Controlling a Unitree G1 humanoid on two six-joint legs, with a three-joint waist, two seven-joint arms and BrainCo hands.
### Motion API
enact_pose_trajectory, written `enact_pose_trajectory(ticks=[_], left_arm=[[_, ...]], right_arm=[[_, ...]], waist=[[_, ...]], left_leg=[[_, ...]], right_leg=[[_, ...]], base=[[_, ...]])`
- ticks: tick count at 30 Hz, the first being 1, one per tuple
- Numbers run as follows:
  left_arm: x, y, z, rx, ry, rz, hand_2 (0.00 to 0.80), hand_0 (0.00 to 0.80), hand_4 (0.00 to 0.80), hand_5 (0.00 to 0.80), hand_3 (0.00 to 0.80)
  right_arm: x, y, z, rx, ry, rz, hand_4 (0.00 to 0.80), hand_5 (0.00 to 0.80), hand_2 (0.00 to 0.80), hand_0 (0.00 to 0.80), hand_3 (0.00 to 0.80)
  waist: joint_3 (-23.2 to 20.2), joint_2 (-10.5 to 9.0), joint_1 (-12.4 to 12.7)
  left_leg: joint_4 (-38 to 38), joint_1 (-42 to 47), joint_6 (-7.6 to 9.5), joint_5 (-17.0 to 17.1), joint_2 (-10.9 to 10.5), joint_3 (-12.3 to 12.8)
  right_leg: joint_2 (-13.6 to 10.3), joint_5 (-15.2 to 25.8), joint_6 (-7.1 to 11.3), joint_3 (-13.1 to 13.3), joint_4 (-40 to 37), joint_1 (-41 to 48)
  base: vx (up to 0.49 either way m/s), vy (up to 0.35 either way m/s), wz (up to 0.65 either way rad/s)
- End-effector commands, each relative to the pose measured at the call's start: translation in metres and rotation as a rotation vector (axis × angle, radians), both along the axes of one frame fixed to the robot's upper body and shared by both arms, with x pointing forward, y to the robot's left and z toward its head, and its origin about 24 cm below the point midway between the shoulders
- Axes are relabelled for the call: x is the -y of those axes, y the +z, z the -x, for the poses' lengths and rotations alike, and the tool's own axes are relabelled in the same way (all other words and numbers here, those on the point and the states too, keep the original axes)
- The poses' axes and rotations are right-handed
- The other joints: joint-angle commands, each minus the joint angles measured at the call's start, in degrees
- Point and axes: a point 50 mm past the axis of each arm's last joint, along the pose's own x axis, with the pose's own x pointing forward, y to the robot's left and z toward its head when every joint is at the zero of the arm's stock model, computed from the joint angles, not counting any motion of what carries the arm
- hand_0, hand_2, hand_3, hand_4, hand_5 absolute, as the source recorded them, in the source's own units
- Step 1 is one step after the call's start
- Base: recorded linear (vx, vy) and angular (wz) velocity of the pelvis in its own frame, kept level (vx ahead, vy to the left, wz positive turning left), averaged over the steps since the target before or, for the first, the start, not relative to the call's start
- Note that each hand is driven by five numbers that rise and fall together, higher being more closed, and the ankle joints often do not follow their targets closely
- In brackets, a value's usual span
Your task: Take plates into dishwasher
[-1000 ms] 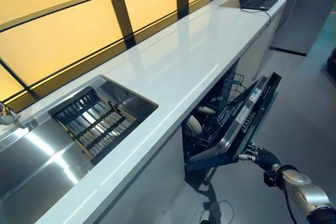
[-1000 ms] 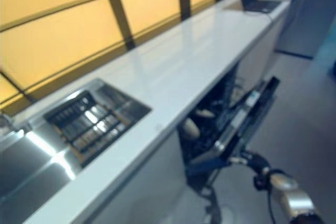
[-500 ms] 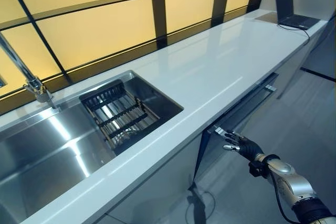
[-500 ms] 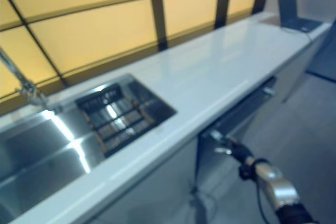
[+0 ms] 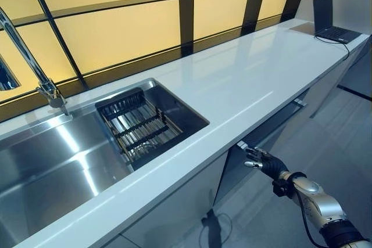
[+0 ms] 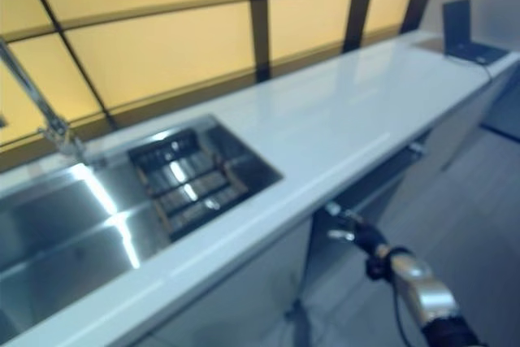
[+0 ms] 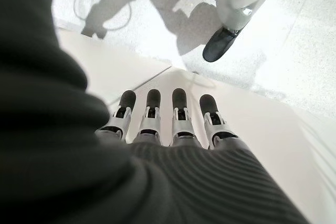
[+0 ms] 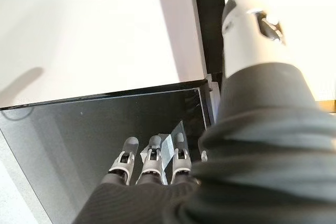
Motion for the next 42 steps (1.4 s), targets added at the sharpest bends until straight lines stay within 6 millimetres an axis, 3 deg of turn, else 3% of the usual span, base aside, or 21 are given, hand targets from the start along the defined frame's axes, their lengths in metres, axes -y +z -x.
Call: enact_pose_trajectory(ticks=[1,5,9,13,16,18,20,25,26,28,34,42], left_arm=[[-0.016,0.001,0.006,-0.007,-0.031,-0.075,0.0,0.0,0.0,0.0,0.0],[-0.017,-0.001,0.013,-0.019,-0.021,-0.079,0.0,0.0,0.0,0.0,0.0],[-0.018,-0.003,0.017,-0.024,-0.005,-0.081,0.0,0.0,0.0,0.0,0.0],[-0.017,-0.005,0.022,-0.027,0.018,-0.08,0.0,0.0,0.0,0.0,0.0],[-0.016,-0.007,0.025,-0.03,0.034,-0.077,0.0,0.0,0.0,0.0,0.0],[-0.013,-0.008,0.026,-0.031,0.045,-0.075,0.0,0.0,0.0,0.0,0.0],[-0.01,-0.009,0.027,-0.031,0.052,-0.071,0.0,0.0,0.0,0.0,0.0],[-0.005,-0.012,0.033,-0.05,0.076,-0.057,0.0,0.0,0.0,0.0,0.0],[-0.005,-0.012,0.033,-0.05,0.078,-0.057,0.0,0.0,0.0,0.0,0.0],[-0.003,-0.015,0.04,-0.061,0.095,-0.051,0.0,0.0,0.0,0.0,0.0],[-0.003,-0.018,0.048,-0.072,0.13,-0.038,0.0,0.0,0.0,0.0,0.0],[-0.004,-0.018,0.046,-0.076,0.18,-0.031,0.0,0.0,0.0,0.0,0.0]], right_arm=[[-0.011,0.008,-0.003,0.068,0.047,-0.04,0.0,0.0,0.0,0.0,0.0],[-0.007,0.002,0.0,0.05,0.026,-0.044,0.0,0.0,0.0,0.0,0.0],[0.005,-0.01,0.005,-0.012,-0.099,-0.039,0.0,0.0,0.0,0.0,0.0],[0.032,-0.026,0.014,-0.096,-0.37,-0.024,0.0,0.0,0.0,0.0,0.0],[0.062,-0.021,0.021,-0.046,-0.64,0.0,0.0,0.0,0.0,0.0,0.0],[0.079,-0.001,0.023,0.078,-0.815,0.022,0.0,0.0,0.0,0.0,0.0],[0.082,0.019,0.024,0.2,-0.899,0.044,0.0,0.0,0.0,0.0,0.0],[0.064,0.081,0.031,0.624,-0.965,0.283,0.0,0.0,0.0,0.0,0.0],[0.063,0.083,0.031,0.64,-0.965,0.293,0.0,0.0,0.0,0.0,0.0],[0.057,0.105,0.037,0.789,-0.961,0.373,0.0,0.0,0.0,0.0,0.0],[0.048,0.133,0.045,0.966,-0.907,0.402,0.0,0.0,0.0,0.0,0.0],[0.02,0.162,0.046,1.118,-0.701,0.455,0.0,0.0,0.0,0.0,0.0]], waist=[[-2.33,-2.92,0.89],[-3.03,-3.22,1.15],[-3.53,-3.36,1.18],[-3.97,-3.47,0.92],[-4.23,-3.44,0.62],[-4.26,-3.39,0.43],[-4.2,-3.21,0.32],[-4.49,-2.36,0.31],[-4.53,-2.34,0.29],[-5.0,-2.09,0.23],[-6.08,-1.86,0.16],[-7.54,-2.12,0.6]], left_leg=[[0.18,-4.99,-0.44,1.85,0.18,3.98],[0.2,-4.62,-0.36,1.75,0.31,4.14],[0.13,-4.32,-0.37,1.56,0.37,4.13],[-0.02,-3.88,-0.35,1.4,0.41,4.41],[-0.07,-3.5,-0.36,1.23,0.49,4.49],[-0.01,-3.44,-0.46,1.18,0.58,4.32],[0.02,-3.5,-0.49,1.22,0.7,4.22],[-0.12,-3.97,0.41,2.2,0.8,4.29],[-0.11,-3.99,0.41,2.19,0.81,4.27],[-0.06,-3.98,0.49,2.12,0.93,4.06],[-0.12,-3.69,0.36,1.99,1.12,3.92],[-0.06,-3.56,0.21,1.98,1.43,3.42]], right_leg=[[1.35,-12.59,2.62,0.82,2.78,7.95],[1.42,-12.59,2.58,0.76,2.43,8.52],[1.48,-12.68,2.57,0.84,2.29,8.85],[1.55,-12.52,2.66,1.04,1.92,9.3],[1.53,-12.44,2.76,1.25,1.92,9.49],[1.54,-12.47,2.79,1.52,1.96,9.68],[1.57,-12.51,2.71,1.72,2.06,9.66],[1.57,-12.39,2.17,1.63,2.49,9.5],[1.56,-12.43,2.16,1.63,2.52,9.51],[1.4,-12.95,2.07,1.73,2.83,9.75],[1.18,-13.85,1.85,1.64,3.36,10.39],[1.08,-15.12,1.31,1.36,4.54,10.81]], base=[[0.06,0.002,0.0],[0.038,-0.002,0.0],[0.0,0.0,0.0],[0.0,0.0,0.0],[0.0,0.0,0.0],[0.0,0.0,0.0],[-0.033,0.007,-0.01],[-0.027,0.016,-0.01],[0.0,0.0,0.0],[0.0,0.0,0.0],[0.0,0.0,0.0],[-0.005,-0.004,0.0]])
